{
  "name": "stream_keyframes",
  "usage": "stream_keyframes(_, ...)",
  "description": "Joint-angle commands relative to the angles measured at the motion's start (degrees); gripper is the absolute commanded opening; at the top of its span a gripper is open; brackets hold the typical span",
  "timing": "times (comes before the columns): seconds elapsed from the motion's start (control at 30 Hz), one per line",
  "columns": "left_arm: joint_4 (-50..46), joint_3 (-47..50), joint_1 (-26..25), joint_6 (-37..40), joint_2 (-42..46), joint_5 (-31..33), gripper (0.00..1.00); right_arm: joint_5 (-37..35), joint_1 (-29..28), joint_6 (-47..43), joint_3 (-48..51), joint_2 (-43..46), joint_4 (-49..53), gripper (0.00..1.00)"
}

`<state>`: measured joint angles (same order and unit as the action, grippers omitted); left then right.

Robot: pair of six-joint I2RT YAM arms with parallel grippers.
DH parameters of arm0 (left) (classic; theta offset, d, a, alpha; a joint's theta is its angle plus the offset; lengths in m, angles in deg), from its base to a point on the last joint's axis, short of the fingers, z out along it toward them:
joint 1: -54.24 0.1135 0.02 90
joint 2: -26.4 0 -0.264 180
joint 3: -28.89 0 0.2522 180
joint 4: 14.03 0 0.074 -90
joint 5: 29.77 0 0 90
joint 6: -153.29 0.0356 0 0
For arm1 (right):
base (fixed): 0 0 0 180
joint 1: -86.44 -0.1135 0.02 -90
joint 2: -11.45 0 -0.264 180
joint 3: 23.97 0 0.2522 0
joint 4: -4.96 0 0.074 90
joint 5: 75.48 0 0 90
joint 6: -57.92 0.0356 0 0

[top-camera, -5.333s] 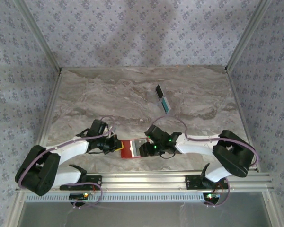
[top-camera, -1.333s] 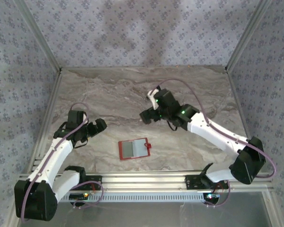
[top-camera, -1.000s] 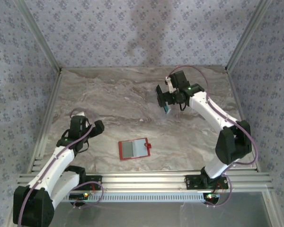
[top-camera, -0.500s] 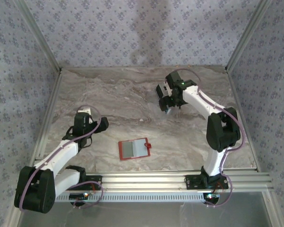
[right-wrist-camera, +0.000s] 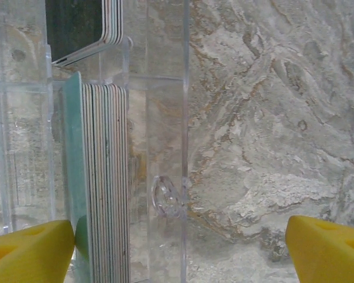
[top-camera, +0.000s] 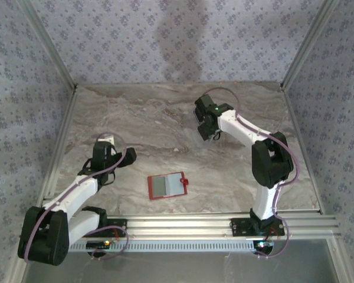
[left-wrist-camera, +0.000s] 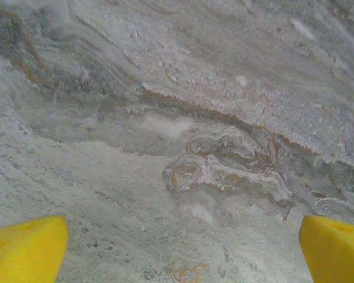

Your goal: Put the credit cards into the card holder

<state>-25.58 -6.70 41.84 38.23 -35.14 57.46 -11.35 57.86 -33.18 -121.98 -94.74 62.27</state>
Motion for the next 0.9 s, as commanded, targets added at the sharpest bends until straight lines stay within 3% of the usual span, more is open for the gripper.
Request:
stream_keyframes(0.0,0.94,-1.54,-0.41,0.97,-2.6,-3.45,0.99,-6.06,-0.72,-0.04,0.46,0.2,0.84,0.94)
stream_keyframes(0.47,-1.68,-5.57,-0.95,2.29,-9.83,-4.19,0.97,-10.55,-2.76,-0.2,-0.47,0.82,3.76,0.87)
stream_keyframes(0.77,-2.09,-4.57,-1.12,2.34,-7.04,-2.33,0.95,-11.69,-3.92,-0.39,-1.27,0.11,4.87,0.68)
stream_keyframes(0.87,-2.02,-4.43,-1.18,2.47,-6.68,-1.72,0.95,-11.31,-4.04,-0.05,-1.71,-0.65,6.27,0.57)
